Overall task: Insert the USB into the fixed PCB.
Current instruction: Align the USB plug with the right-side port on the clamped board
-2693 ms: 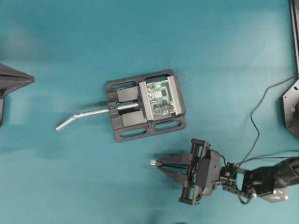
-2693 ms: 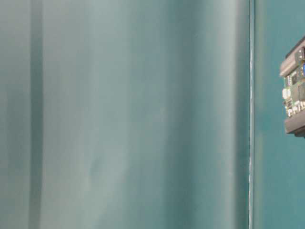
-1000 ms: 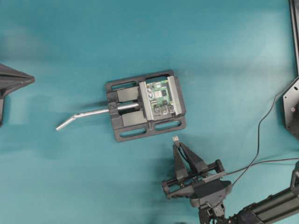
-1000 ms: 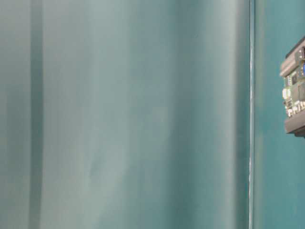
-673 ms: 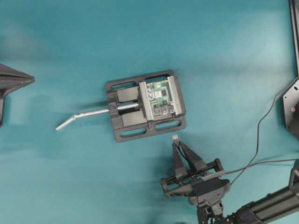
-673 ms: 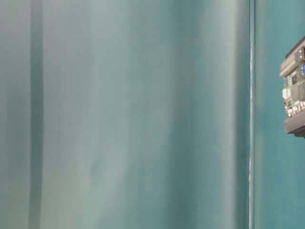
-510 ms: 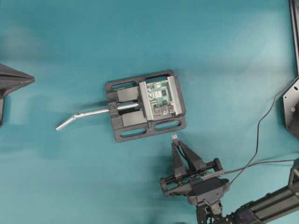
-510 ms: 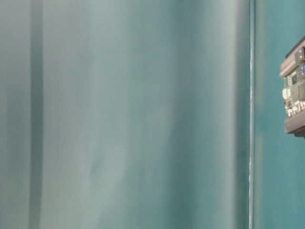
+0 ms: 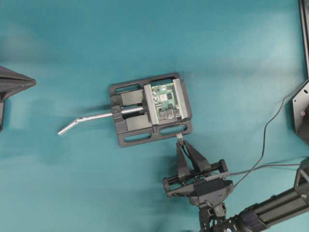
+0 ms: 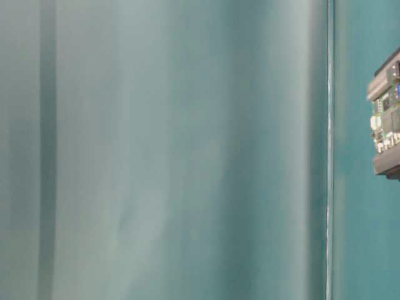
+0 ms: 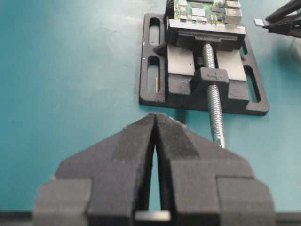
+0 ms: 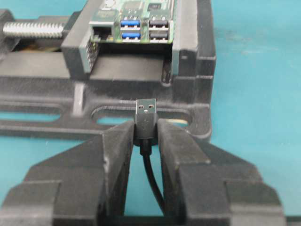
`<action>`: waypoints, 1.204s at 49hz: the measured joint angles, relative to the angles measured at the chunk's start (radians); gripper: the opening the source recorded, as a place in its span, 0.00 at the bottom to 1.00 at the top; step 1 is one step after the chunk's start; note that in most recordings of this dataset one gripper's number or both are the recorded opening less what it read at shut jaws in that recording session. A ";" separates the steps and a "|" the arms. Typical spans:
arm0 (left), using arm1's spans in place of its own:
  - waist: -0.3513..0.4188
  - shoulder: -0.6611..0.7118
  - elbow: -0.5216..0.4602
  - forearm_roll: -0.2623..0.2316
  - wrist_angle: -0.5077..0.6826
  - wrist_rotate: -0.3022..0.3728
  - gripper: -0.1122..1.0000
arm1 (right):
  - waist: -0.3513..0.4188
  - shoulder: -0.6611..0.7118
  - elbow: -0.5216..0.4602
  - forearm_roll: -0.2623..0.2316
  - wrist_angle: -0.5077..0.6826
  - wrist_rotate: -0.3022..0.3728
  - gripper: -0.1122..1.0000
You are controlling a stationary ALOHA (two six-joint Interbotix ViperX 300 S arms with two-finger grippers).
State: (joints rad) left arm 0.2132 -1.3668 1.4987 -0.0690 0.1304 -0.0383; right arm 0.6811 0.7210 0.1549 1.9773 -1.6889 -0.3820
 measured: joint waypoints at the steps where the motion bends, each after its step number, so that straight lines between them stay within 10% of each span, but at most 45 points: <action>1: 0.000 0.000 0.000 0.002 0.000 0.000 0.11 | -0.003 -0.002 0.000 0.000 -0.002 0.000 0.29; 59: 0.000 0.000 0.000 0.002 0.000 0.002 0.11 | -0.072 -0.066 0.023 -0.009 -0.023 -0.060 0.29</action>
State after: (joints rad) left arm 0.2132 -1.3668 1.4987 -0.0675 0.1304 -0.0368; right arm 0.6090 0.6550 0.1779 1.9681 -1.7119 -0.4418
